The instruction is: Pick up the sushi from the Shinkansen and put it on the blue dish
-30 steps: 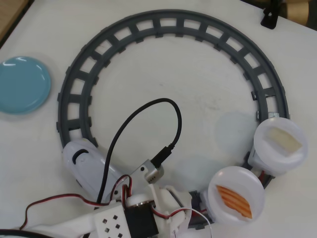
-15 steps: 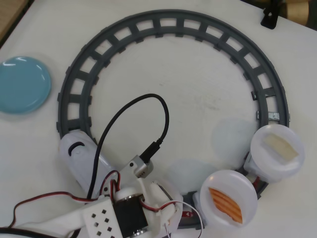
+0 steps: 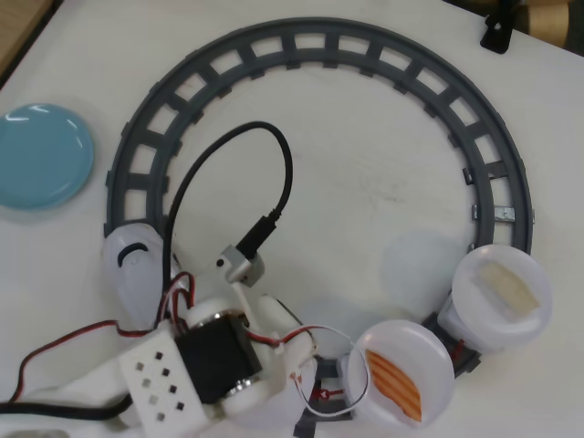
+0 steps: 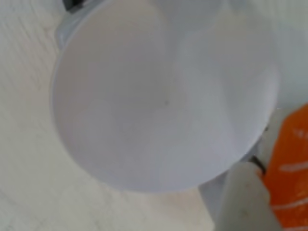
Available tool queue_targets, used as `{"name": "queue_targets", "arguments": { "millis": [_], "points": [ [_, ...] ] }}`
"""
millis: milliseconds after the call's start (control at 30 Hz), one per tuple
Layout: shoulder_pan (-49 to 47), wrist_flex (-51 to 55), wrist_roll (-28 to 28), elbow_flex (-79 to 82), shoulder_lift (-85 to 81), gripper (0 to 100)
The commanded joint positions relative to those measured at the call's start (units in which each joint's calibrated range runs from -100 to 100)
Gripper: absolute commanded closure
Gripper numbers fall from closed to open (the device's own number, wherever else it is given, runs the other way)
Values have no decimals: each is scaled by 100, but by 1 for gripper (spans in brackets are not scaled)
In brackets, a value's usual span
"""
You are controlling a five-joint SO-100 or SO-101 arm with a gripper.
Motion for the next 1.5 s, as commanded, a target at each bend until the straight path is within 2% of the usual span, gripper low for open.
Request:
{"name": "queue_targets", "arguments": {
  "millis": [0,400,733,967,1467],
  "points": [
    [-470,321,-110,-582,-83,91],
    [-2838,550,-648,-636,-83,91],
    [-4818,66,-978,-960,33,91],
    [-5576,-214,-1145,-1159,597,91],
    [-6447,-197,-1229,-2917,2406,91]
  ]
}}
